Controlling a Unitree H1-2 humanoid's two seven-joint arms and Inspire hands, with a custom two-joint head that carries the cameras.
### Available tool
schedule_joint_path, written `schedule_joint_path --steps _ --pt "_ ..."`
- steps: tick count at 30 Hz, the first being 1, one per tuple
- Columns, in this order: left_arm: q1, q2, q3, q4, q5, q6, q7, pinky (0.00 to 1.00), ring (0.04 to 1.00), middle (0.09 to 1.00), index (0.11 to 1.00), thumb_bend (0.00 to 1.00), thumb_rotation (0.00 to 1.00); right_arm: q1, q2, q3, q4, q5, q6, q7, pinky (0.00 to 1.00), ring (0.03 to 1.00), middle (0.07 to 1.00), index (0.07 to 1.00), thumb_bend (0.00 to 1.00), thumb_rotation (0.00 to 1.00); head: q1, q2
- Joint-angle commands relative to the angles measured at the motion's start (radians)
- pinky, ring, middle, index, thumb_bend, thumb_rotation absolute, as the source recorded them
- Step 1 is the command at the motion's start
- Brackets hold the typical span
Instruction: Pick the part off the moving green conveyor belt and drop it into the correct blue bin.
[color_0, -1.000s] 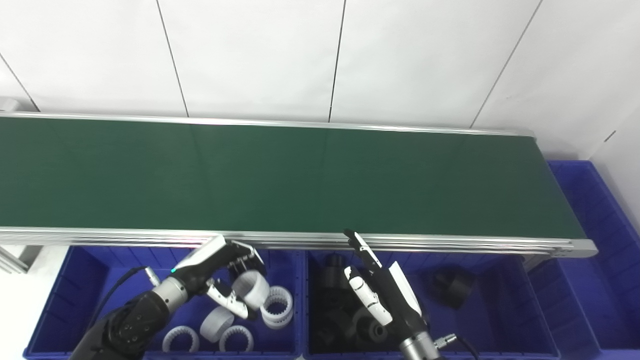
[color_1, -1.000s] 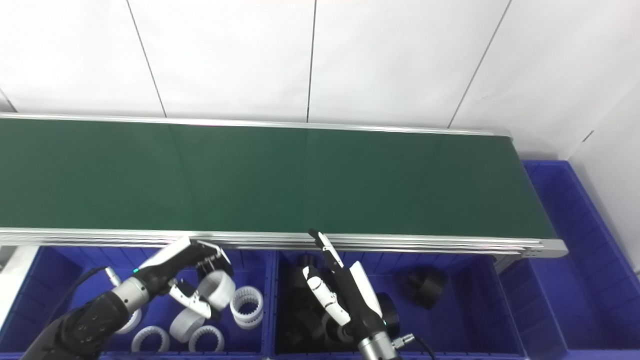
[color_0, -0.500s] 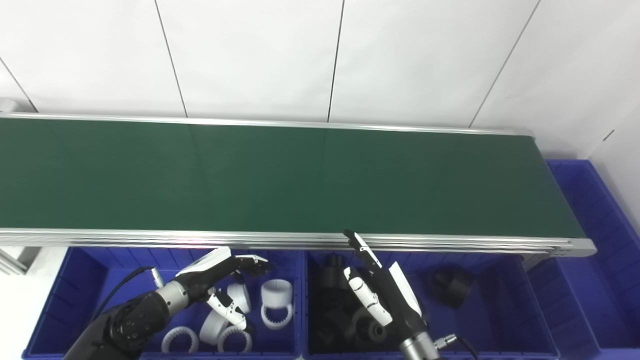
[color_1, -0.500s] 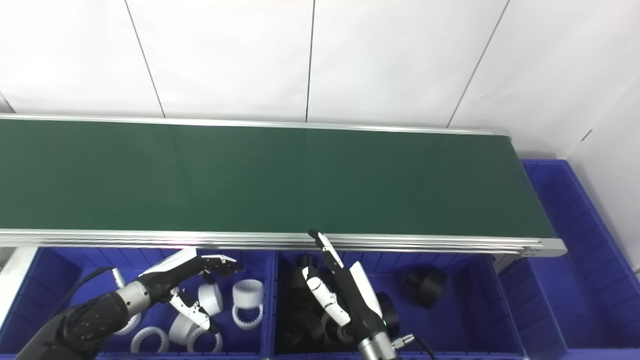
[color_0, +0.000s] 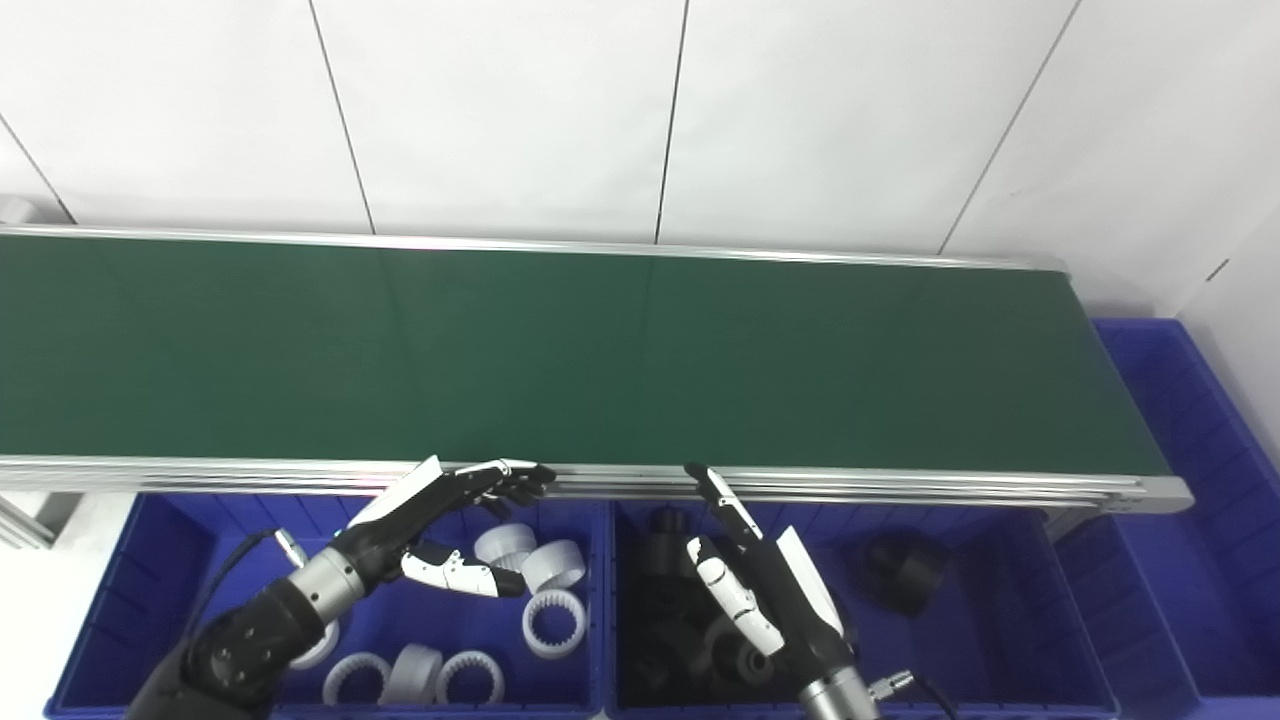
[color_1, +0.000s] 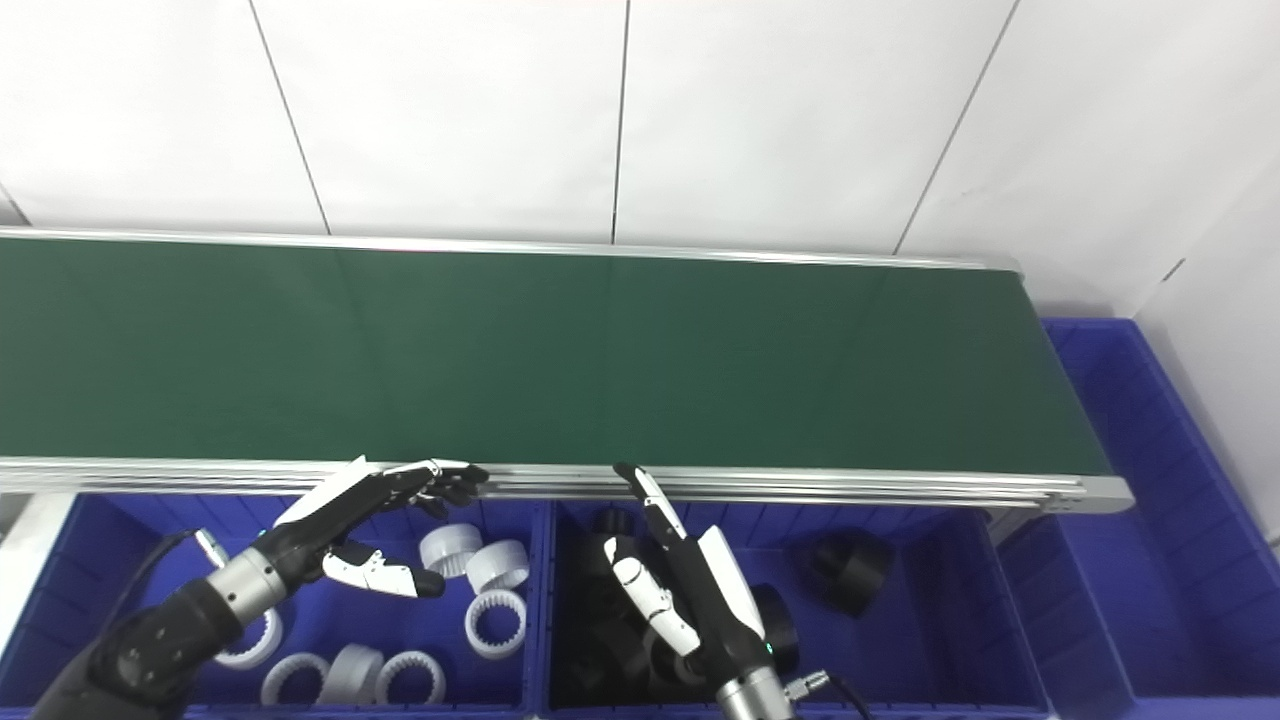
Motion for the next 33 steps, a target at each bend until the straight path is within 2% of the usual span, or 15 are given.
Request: schedule_joint_path --steps 1,5,11,15,24,33 --pt "0.005 -0.006 0.010 -0.041 -0.058 -0.039 0.007 0.75 0.824 0.861 0.859 0.65 0.64 -0.006 0.005 0.005 -0.013 0.010 -0.017 0.000 0.94 0.966 0.986 0.964 0.35 0.97 0.001 -0.007" --pt "0.029 -0.015 0.016 -0.069 -0.106 -0.039 -0.009 0.81 0.900 0.939 0.914 0.63 0.69 -0.008 0.004 0.010 -0.001 0.013 -0.032 0.000 0.95 0.968 0.989 0.966 0.35 0.97 0.003 -0.009" --pt "0.049 -0.015 0.019 -0.108 -0.145 -0.039 -0.039 0.86 0.936 0.976 0.959 0.60 0.73 -0.012 0.002 0.016 0.002 0.018 -0.039 0.001 0.96 0.973 0.992 0.971 0.35 0.98 0.014 -0.008" --pt "0.053 -0.014 0.018 -0.119 -0.149 -0.039 -0.052 0.90 0.963 0.997 0.982 0.54 0.71 -0.011 0.001 0.018 0.009 0.032 -0.049 0.003 0.97 0.974 0.990 0.970 0.35 0.98 0.027 -0.015" --pt "0.062 -0.014 0.025 -0.125 -0.150 -0.025 -0.056 0.92 0.976 1.000 0.992 0.43 0.73 -0.011 0.000 0.022 0.016 0.008 -0.053 -0.011 0.95 0.967 0.990 0.967 0.34 0.98 0.026 -0.010" --pt "0.082 -0.009 0.031 -0.143 -0.163 -0.015 -0.064 0.93 0.979 1.000 0.987 0.40 0.73 -0.010 -0.005 0.022 0.010 0.022 -0.052 -0.003 0.96 0.974 0.994 0.975 0.34 0.99 0.026 -0.008"
